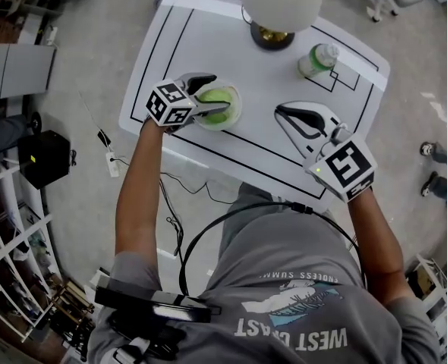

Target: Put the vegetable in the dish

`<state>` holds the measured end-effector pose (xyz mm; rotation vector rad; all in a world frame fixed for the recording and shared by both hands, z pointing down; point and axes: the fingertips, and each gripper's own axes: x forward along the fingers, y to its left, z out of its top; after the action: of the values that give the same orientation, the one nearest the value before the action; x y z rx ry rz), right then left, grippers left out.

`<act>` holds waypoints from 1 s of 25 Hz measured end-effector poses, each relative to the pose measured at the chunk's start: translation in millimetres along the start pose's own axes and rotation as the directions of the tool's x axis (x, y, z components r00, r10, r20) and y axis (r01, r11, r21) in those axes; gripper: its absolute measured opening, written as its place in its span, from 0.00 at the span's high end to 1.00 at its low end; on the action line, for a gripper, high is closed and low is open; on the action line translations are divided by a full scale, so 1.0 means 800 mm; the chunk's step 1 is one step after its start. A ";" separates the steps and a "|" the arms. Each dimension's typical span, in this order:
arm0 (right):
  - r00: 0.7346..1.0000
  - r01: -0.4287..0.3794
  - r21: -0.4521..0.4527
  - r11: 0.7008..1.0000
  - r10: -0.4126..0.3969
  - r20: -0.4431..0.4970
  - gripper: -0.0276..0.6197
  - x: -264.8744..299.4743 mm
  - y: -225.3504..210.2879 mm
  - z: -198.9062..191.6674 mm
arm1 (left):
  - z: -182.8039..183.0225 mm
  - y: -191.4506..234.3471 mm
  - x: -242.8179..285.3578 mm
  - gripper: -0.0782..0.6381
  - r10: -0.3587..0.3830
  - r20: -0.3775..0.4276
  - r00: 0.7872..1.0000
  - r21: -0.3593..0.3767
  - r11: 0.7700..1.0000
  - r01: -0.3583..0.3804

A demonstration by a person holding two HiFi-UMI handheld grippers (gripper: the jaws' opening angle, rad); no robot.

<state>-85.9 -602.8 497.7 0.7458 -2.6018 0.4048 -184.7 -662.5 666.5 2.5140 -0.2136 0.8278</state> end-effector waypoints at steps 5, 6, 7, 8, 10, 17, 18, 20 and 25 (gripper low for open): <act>0.997 0.012 -0.024 1.000 -0.011 0.076 0.94 -0.006 -0.002 0.024 | 0.068 -0.013 -0.046 0.36 0.127 0.256 0.958 -0.009 0.992 -0.129; 0.996 0.015 -0.030 0.999 -0.012 0.089 0.94 -0.009 -0.001 0.030 | 0.082 -0.021 -0.059 0.37 0.148 0.297 0.943 0.000 0.988 -0.155; 0.995 0.016 -0.036 0.999 -0.012 0.098 0.94 -0.013 0.000 0.037 | 0.097 -0.032 -0.073 0.40 0.168 0.339 0.926 0.010 0.983 -0.183; 0.994 0.015 -0.040 0.999 -0.011 0.108 0.94 -0.018 0.003 0.045 | 0.112 -0.045 -0.089 0.46 0.188 0.382 0.905 0.021 0.977 -0.212; 0.990 0.006 -0.040 0.999 -0.001 0.138 0.95 -0.028 0.008 0.061 | 0.143 -0.072 -0.124 0.56 0.227 0.473 0.852 0.035 0.961 -0.275; 0.951 -0.074 -0.076 0.994 0.093 0.296 0.95 -0.095 0.033 0.129 | 0.237 -0.189 -0.242 0.88 0.370 0.726 0.580 0.002 0.842 -0.540; 0.944 -0.080 -0.085 0.993 0.103 0.313 0.95 -0.109 0.039 0.137 | 0.245 -0.210 -0.253 0.88 0.377 0.745 0.550 -0.002 0.826 -0.564; 0.931 -0.098 -0.112 0.989 0.131 0.341 0.95 -0.135 0.052 0.149 | 0.255 -0.244 -0.269 0.88 0.396 0.772 0.498 -0.012 0.792 -0.610; 0.896 -0.123 -0.219 0.968 0.203 0.396 0.95 -0.189 0.077 0.167 | 0.258 -0.309 -0.287 0.88 0.437 0.801 0.409 -0.020 0.703 -0.711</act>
<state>-42.4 -536.2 302.0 0.5997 -3.0630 0.0392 -191.2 -548.3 288.1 2.9866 -1.4531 -0.1246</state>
